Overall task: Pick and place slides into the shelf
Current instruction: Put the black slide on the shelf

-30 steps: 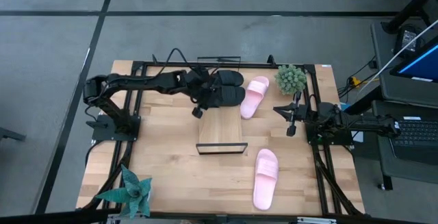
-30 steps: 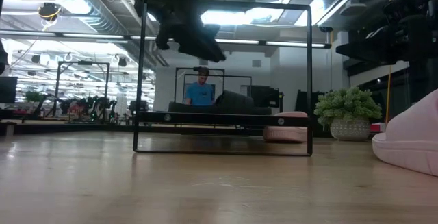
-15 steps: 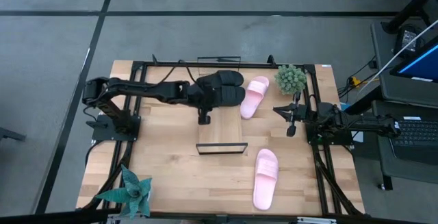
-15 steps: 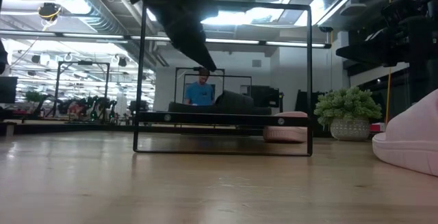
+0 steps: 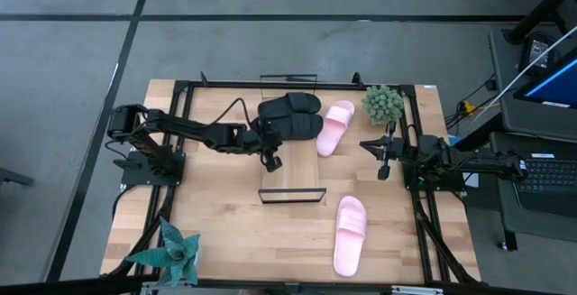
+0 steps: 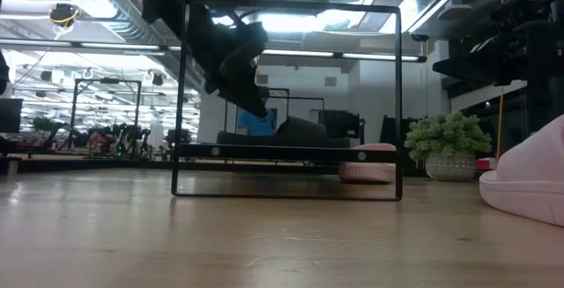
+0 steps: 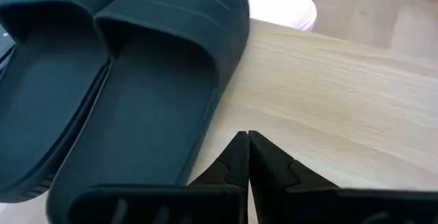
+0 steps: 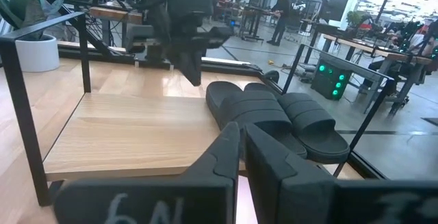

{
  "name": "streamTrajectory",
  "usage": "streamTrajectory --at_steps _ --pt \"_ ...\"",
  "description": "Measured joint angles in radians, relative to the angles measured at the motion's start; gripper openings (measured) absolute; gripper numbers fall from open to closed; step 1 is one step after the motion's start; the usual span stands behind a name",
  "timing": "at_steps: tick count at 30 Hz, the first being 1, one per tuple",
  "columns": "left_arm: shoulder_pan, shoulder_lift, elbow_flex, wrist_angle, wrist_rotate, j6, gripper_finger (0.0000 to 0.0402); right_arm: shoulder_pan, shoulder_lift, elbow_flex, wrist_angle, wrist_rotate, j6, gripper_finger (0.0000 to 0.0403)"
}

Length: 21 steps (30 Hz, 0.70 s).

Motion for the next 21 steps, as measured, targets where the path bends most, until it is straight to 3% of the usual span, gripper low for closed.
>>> streamTrajectory --at_steps 4,17,21 --pt "0.019 0.000 -0.026 0.017 0.001 -0.018 0.0000 0.000 0.000 0.000 0.000 0.000 0.001 0.0026" --pt "0.053 0.052 -0.031 0.016 0.143 0.005 0.0000 0.000 0.000 0.000 0.000 0.000 0.000 0.0026" --pt "0.079 0.071 -0.031 0.016 0.139 0.005 0.0000 0.000 0.000 0.000 0.000 0.000 0.000 0.0026"
